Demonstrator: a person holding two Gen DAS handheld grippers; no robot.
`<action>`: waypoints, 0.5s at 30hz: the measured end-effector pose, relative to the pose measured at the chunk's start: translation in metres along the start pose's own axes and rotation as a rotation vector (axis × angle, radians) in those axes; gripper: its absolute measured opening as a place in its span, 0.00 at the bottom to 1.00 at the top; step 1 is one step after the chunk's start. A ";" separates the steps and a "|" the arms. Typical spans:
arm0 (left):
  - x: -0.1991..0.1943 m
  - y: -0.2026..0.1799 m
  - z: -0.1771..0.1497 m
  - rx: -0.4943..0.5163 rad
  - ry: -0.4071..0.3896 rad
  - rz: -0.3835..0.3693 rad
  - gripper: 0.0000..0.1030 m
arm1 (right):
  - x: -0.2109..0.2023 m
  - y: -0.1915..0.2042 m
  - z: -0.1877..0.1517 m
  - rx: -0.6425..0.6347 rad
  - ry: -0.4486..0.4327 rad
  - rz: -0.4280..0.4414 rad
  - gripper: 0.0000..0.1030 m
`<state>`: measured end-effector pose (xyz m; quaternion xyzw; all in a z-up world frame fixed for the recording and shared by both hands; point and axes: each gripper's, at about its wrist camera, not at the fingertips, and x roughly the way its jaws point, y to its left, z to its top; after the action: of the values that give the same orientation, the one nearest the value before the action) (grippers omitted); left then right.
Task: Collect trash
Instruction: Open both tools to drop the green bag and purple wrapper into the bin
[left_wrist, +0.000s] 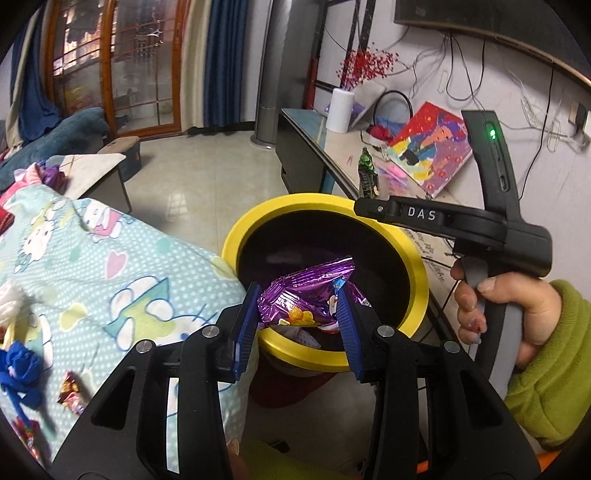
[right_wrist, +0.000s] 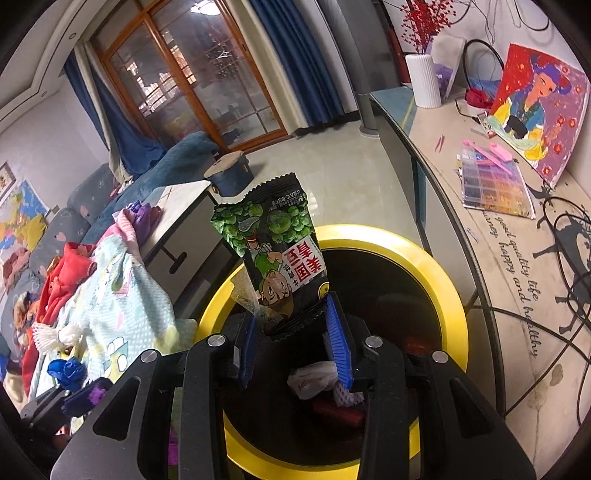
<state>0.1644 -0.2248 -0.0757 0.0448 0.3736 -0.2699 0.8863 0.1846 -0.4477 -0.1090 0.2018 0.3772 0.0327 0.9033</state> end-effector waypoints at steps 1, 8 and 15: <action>0.003 -0.002 0.000 0.005 0.007 -0.001 0.32 | 0.000 -0.001 0.000 0.004 0.002 0.000 0.33; 0.016 -0.009 0.003 0.033 0.014 -0.015 0.34 | 0.002 -0.013 0.001 0.047 0.010 -0.009 0.36; 0.022 -0.008 0.003 0.028 0.015 -0.026 0.54 | -0.001 -0.023 0.002 0.090 -0.009 -0.023 0.52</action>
<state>0.1751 -0.2424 -0.0874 0.0543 0.3769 -0.2865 0.8792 0.1835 -0.4696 -0.1162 0.2381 0.3767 0.0042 0.8952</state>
